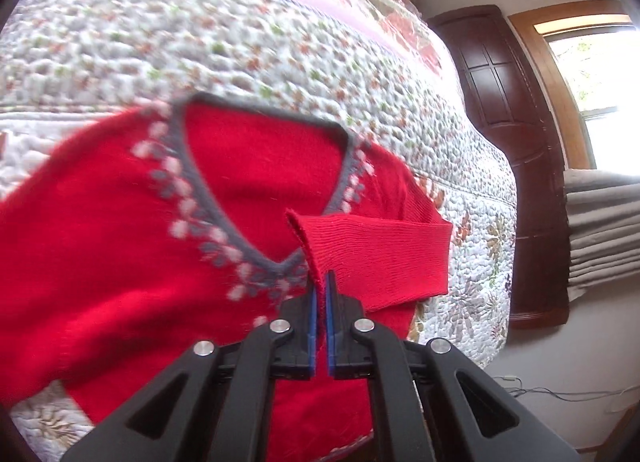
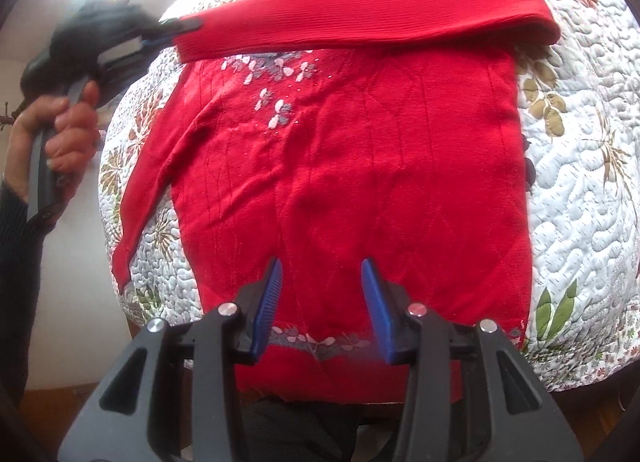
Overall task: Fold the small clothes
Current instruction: 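Grasp the folded sleeve edge with the left gripper and smooth it flat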
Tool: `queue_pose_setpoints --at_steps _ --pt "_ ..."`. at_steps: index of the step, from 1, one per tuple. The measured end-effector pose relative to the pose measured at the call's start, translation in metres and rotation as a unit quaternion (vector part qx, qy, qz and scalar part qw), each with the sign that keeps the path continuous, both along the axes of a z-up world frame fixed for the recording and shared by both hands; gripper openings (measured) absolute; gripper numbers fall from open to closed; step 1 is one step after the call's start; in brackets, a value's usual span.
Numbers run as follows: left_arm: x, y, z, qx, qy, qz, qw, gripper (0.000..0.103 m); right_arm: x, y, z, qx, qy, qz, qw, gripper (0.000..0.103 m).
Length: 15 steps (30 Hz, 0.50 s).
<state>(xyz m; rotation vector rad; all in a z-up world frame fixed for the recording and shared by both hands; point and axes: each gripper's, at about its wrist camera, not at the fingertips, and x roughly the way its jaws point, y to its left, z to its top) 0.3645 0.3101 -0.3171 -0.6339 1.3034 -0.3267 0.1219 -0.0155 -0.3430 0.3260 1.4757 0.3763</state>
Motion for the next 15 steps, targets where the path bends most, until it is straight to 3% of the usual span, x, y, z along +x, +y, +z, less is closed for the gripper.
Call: queue_pose_setpoints --at_steps 9,15 --pt "-0.022 0.099 -0.011 0.033 0.011 0.065 0.9973 0.003 -0.005 0.006 -0.004 -0.006 0.008 0.005 1.000 0.042" --pt "-0.038 0.133 -0.023 0.039 0.021 0.090 0.9949 0.003 -0.004 0.006 -0.004 -0.008 0.010 0.006 1.000 0.042"
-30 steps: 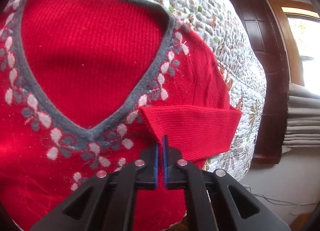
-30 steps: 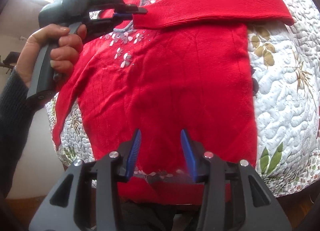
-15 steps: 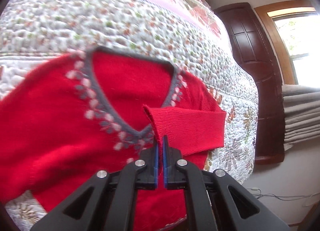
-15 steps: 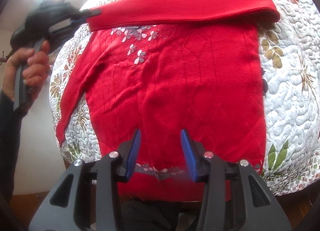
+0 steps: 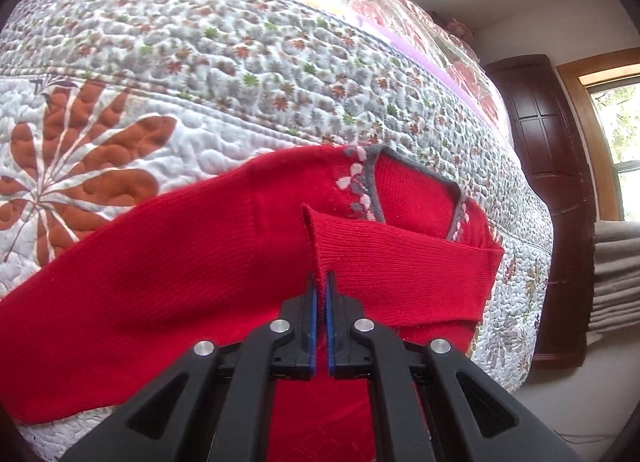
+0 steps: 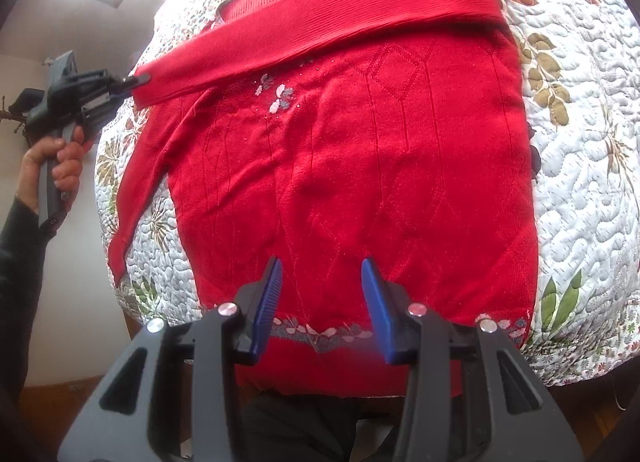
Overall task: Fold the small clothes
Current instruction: 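Grasp the folded sleeve edge with the left gripper and smooth it flat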
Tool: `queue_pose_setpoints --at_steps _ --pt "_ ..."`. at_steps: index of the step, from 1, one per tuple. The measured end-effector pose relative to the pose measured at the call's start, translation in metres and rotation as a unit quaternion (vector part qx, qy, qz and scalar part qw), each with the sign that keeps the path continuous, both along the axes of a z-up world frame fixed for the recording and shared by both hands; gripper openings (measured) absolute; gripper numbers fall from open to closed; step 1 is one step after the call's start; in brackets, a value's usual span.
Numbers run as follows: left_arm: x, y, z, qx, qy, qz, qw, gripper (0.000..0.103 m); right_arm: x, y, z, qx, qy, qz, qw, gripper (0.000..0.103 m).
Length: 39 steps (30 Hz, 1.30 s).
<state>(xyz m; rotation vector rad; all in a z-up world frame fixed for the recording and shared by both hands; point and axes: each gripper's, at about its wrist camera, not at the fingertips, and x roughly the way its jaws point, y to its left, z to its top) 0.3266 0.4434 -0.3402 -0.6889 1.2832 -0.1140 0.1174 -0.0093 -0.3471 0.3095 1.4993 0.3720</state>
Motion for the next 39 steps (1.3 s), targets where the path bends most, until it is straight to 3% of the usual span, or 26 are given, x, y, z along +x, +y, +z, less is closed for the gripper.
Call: queue_pose_setpoints --at_steps 18,21,25,27,31,33,36,38,39 --pt "-0.012 0.024 -0.055 -0.006 0.034 0.028 0.9990 0.003 -0.003 0.008 -0.005 -0.005 0.012 0.010 1.000 0.042" --pt "-0.012 0.027 -0.066 -0.003 0.049 0.037 0.9981 0.007 -0.003 0.009 -0.005 -0.007 0.013 0.013 1.000 0.042" --pt "-0.021 0.033 -0.050 0.029 0.037 0.068 0.9966 0.009 -0.002 0.010 -0.002 -0.007 0.009 0.012 1.000 0.042" --pt "-0.025 0.027 -0.036 0.002 0.009 0.081 0.9967 0.010 -0.001 0.011 -0.003 -0.006 0.010 0.012 1.000 0.043" --pt "-0.020 0.002 -0.049 -0.028 0.015 0.058 0.9978 0.025 0.001 0.021 -0.003 -0.007 0.011 0.027 1.000 0.044" --pt "-0.019 0.001 -0.066 -0.026 0.038 0.065 0.9968 0.025 0.002 0.025 0.003 -0.006 0.005 0.033 0.999 0.044" --pt "-0.030 0.014 -0.076 -0.066 0.041 0.104 0.9915 0.025 0.002 0.027 0.013 -0.007 -0.005 0.038 0.999 0.044" --pt "-0.044 0.026 -0.065 -0.065 0.027 0.127 0.9894 0.039 0.003 0.027 0.019 -0.011 -0.008 0.042 0.999 0.044" --pt "-0.059 0.038 -0.056 -0.066 0.012 0.145 0.9871 0.052 0.003 0.028 0.022 -0.013 -0.010 0.047 0.999 0.045"
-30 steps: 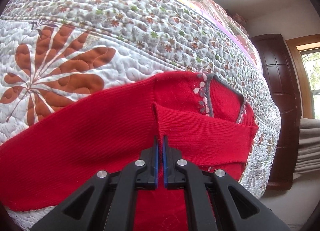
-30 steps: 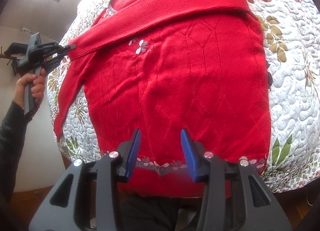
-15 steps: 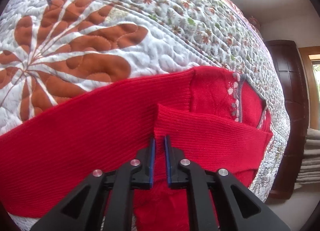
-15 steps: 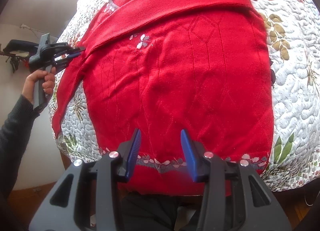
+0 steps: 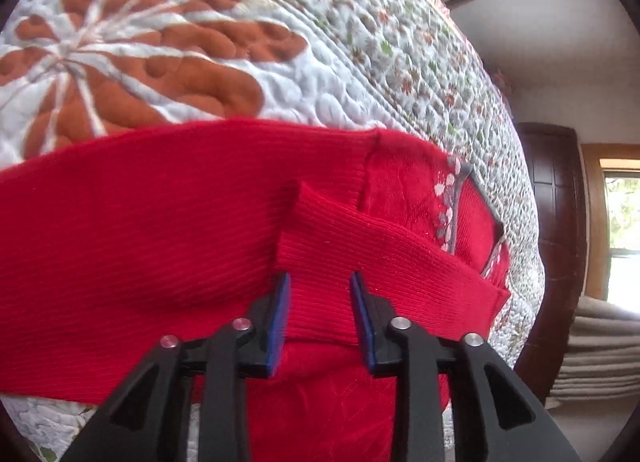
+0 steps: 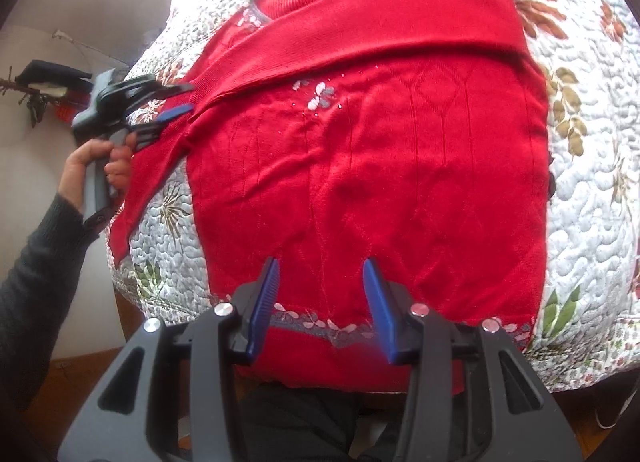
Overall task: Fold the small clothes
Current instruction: 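Grasp the folded sleeve edge with the left gripper and smooth it flat, then grasp the other sleeve cuff with the left gripper and lift it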
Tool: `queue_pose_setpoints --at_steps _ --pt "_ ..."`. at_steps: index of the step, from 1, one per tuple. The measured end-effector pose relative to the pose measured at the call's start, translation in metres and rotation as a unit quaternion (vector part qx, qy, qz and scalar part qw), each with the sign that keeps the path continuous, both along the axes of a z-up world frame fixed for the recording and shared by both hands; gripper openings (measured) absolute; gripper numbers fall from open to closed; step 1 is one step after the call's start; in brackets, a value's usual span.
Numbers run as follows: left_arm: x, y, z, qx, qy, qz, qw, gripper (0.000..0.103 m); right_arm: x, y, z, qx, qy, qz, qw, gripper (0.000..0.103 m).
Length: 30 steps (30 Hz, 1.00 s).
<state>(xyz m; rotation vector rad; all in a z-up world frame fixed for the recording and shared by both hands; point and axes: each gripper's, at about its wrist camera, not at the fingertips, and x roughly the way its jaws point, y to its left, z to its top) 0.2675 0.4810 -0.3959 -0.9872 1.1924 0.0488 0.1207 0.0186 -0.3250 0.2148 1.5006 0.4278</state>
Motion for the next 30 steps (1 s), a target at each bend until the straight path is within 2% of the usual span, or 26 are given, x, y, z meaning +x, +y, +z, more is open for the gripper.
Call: queue_pose_setpoints --at_steps 1,3,5,6,9,12,13,15,17,21,25,26,27,28,30 --pt "-0.016 0.012 0.008 -0.001 -0.011 0.023 0.9997 0.060 0.001 0.001 0.003 -0.002 -0.002 0.005 1.000 0.045" --pt "-0.063 0.043 0.020 -0.003 -0.023 0.083 0.9963 0.067 0.004 0.005 0.012 -0.003 -0.012 0.018 1.000 0.045" --pt "-0.118 0.077 0.024 0.003 -0.019 0.149 0.9887 0.071 0.008 0.010 0.020 -0.003 -0.022 0.029 0.999 0.046" --pt "-0.152 0.095 0.024 0.007 -0.015 0.187 0.9822 0.073 0.010 0.014 0.024 -0.003 -0.026 0.034 0.999 0.047" --pt "-0.252 0.148 0.019 0.026 0.020 0.293 0.9557 0.077 0.013 0.028 0.030 -0.005 -0.034 0.052 0.998 0.048" --pt "-0.334 0.186 0.010 0.010 0.030 0.384 0.9228 0.080 0.013 0.047 0.031 -0.010 -0.033 0.077 0.996 0.050" --pt "-0.352 0.194 0.007 0.005 0.029 0.408 0.9123 0.080 0.011 0.054 0.029 -0.011 -0.031 0.087 0.996 0.050" --pt "-0.379 0.208 0.000 -0.006 0.030 0.442 0.8963 0.080 0.009 0.069 0.028 -0.013 -0.027 0.105 0.994 0.050" --pt "-0.384 0.218 -0.009 -0.015 0.027 0.451 0.8921 0.080 0.005 0.083 0.028 -0.013 -0.026 0.122 0.992 0.050" --pt "-0.368 0.226 -0.024 -0.016 0.040 0.432 0.9007 0.080 -0.004 0.105 0.029 -0.013 -0.025 0.144 0.989 0.050" --pt "-0.357 0.230 -0.029 -0.009 0.050 0.436 0.8987 0.079 -0.009 0.112 0.030 -0.015 -0.025 0.149 0.988 0.050" --pt "-0.355 0.238 -0.030 -0.005 0.053 0.438 0.8973 0.075 -0.009 0.111 0.030 -0.016 -0.025 0.148 0.989 0.050" --pt "-0.355 0.242 -0.029 0.004 0.059 0.440 0.8962 0.056 -0.009 0.110 0.030 -0.016 -0.024 0.146 0.989 0.050" --pt "-0.357 0.246 -0.030 0.006 0.064 0.439 0.8962 0.029 -0.009 0.108 0.031 -0.016 -0.025 0.143 0.989 0.050" --pt "-0.360 0.247 -0.028 0.007 0.065 0.440 0.8956 0.009 -0.008 0.103 0.030 -0.016 -0.025 0.137 0.990 0.050"
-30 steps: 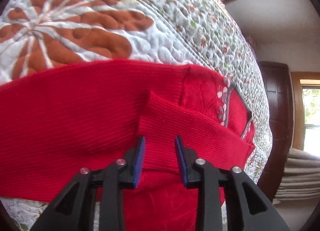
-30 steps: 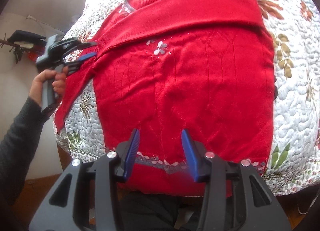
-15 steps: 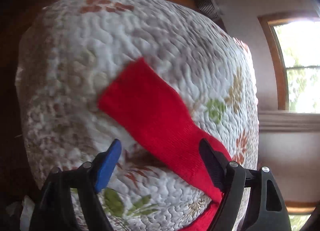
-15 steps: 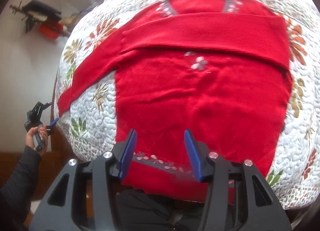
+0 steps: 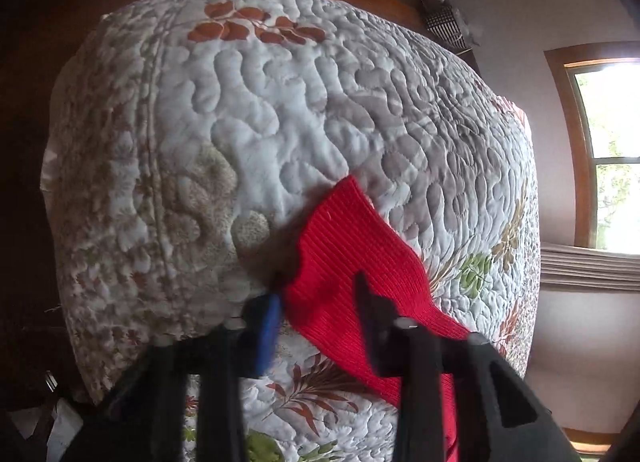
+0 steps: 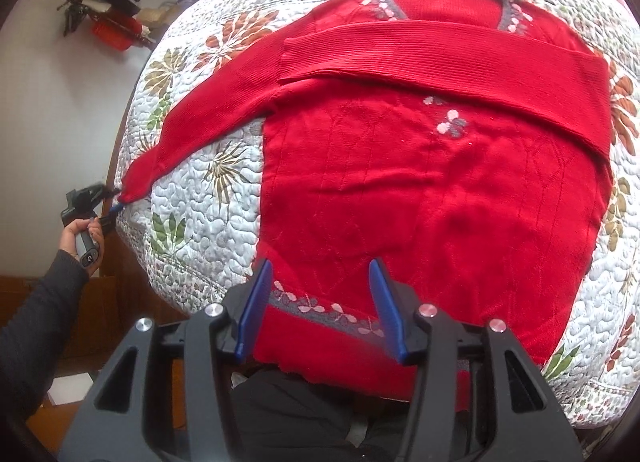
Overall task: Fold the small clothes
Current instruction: 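Grasp the other sleeve cuff with the left gripper and lift it, then fold the held sleeve across the sweater front with the left gripper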
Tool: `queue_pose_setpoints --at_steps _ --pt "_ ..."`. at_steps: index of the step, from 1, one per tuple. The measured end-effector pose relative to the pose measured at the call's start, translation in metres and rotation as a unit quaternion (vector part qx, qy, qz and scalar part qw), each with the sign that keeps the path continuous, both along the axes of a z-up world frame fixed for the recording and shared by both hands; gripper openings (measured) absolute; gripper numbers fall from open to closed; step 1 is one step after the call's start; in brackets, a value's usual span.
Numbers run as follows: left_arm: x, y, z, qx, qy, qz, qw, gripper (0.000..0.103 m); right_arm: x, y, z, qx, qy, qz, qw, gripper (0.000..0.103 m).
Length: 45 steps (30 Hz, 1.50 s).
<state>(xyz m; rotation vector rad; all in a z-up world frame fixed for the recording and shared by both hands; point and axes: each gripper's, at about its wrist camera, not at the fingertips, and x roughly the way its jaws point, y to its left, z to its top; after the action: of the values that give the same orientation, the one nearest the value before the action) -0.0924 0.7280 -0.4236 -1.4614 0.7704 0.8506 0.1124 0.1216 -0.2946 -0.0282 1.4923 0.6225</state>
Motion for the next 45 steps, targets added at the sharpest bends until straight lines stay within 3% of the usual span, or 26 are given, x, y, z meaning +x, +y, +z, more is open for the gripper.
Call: queue_pose_setpoints --at_steps 4,7,10,14,18,20,24,27,33,36,37,39,45 --pt "0.010 -0.002 0.029 0.033 -0.015 -0.018 0.9992 0.007 0.003 -0.011 0.002 0.003 -0.004 -0.011 1.000 0.050" --pt "0.041 -0.015 0.072 0.071 -0.049 -0.053 0.9948 0.007 0.008 -0.021 0.008 0.012 -0.010 -0.021 1.000 0.050" --pt "0.096 -0.049 0.133 0.125 -0.096 -0.132 0.9787 0.007 0.016 -0.035 0.012 0.019 -0.015 -0.039 0.999 0.050" --pt "0.181 -0.126 0.204 0.182 -0.162 -0.259 0.9346 0.007 0.028 -0.059 0.014 0.026 -0.018 -0.072 0.997 0.050" --pt "0.271 -0.222 0.233 0.196 -0.207 -0.380 0.8799 0.007 0.043 -0.089 0.014 0.027 -0.026 -0.111 0.993 0.050" --pt "0.310 -0.271 0.229 0.194 -0.214 -0.435 0.8529 0.007 0.052 -0.106 0.013 0.029 -0.029 -0.132 0.990 0.050" --pt "0.361 -0.354 0.194 0.164 -0.218 -0.507 0.8173 0.007 0.077 -0.139 0.009 0.033 -0.033 -0.171 0.984 0.051" --pt "0.389 -0.407 0.147 0.131 -0.199 -0.550 0.8006 0.007 0.099 -0.159 0.003 0.037 -0.034 -0.195 0.979 0.051" --pt "0.422 -0.469 0.056 0.074 -0.137 -0.601 0.7842 0.008 0.146 -0.183 -0.017 0.051 -0.016 -0.222 0.974 0.057" --pt "0.415 -0.479 0.038 0.052 -0.125 -0.610 0.7805 0.022 0.170 -0.182 -0.032 0.070 0.003 -0.212 0.975 0.058" --pt "0.410 -0.479 0.039 0.049 -0.129 -0.609 0.7813 0.033 0.178 -0.181 -0.038 0.079 0.011 -0.209 0.975 0.058" --pt "0.399 -0.474 0.047 0.050 -0.136 -0.604 0.7839 0.046 0.193 -0.175 -0.048 0.094 0.025 -0.200 0.975 0.059" --pt "0.340 -0.427 0.067 0.037 -0.132 -0.564 0.8145 0.053 0.230 -0.137 -0.078 0.132 0.049 -0.147 0.979 0.048"
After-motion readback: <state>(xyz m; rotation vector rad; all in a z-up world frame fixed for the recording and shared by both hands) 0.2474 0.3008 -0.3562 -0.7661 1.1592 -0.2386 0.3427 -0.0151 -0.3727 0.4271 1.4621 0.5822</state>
